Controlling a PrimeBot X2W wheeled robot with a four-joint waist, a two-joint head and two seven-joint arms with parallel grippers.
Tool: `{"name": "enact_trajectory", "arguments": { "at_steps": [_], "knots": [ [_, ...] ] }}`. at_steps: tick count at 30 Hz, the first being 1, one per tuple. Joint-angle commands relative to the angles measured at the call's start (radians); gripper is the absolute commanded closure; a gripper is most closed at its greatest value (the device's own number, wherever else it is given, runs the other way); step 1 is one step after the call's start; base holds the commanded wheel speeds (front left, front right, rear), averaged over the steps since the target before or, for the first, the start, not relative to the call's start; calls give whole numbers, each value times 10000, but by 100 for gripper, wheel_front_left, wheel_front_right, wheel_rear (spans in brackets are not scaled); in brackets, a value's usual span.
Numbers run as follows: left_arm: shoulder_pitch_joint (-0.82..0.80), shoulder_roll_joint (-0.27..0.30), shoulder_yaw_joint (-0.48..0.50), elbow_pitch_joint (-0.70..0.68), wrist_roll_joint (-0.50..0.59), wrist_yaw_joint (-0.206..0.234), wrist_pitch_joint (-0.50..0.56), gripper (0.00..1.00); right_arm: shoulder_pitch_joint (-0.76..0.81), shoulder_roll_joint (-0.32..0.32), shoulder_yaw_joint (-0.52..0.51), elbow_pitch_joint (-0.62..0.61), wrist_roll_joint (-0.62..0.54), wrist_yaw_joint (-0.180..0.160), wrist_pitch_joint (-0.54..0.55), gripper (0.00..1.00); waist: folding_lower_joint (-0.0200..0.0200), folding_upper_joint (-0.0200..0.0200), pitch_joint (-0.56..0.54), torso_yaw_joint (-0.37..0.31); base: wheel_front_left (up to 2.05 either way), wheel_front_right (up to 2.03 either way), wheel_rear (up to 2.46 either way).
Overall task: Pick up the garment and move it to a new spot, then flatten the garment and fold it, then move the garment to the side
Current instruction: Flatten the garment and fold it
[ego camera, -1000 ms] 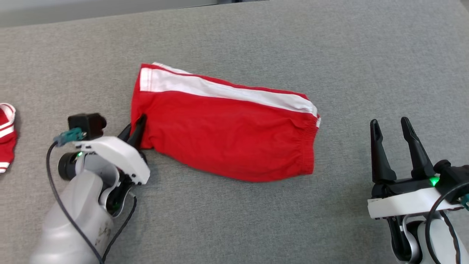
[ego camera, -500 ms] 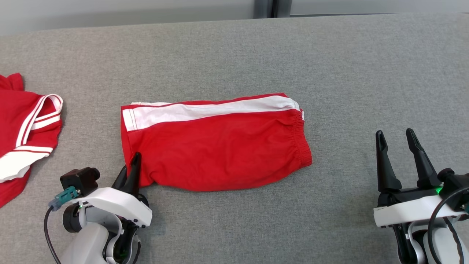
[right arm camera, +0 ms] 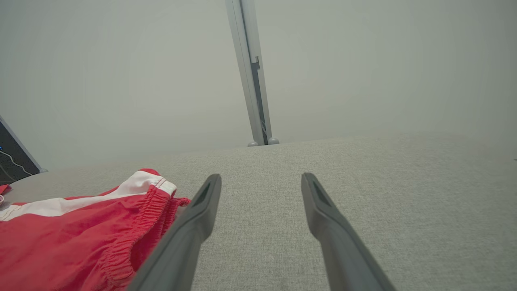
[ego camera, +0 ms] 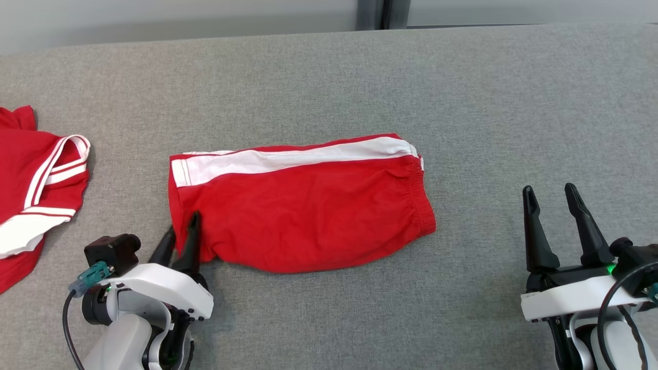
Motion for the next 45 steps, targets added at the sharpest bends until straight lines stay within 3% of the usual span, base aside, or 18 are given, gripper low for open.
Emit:
{"name": "enact_trajectory", "arguments": {
  "at_steps": [1,9,12,18,31,45],
  "knots": [
    [133,78,41,-108,120,116,-137,0,95,-43,-24,2,70,2,13,0,0,0,-57,-48,0,0,0],
    [438,126,612,-1229,1032,671,-811,0,235,-76,-64,122,-23,2,56,0,0,0,-558,-78,0,0,0],
    [733,149,1156,-2336,2077,1005,-844,0,413,-104,-28,158,-102,2,122,0,0,0,-915,-9,0,0,0],
    [1591,276,1552,-3159,2973,989,-850,0,659,-173,117,222,-69,2,307,0,0,0,-1413,48,0,0,0],
    [3030,478,1293,-3494,3119,1290,-656,0,1301,-303,50,239,-126,2,601,0,0,0,-2142,177,0,0,0],
    [3332,519,1147,-3747,3058,1412,-446,0,1705,-204,-171,-69,-140,2,787,0,0,0,-2334,282,0,0,0]
  ]
}}
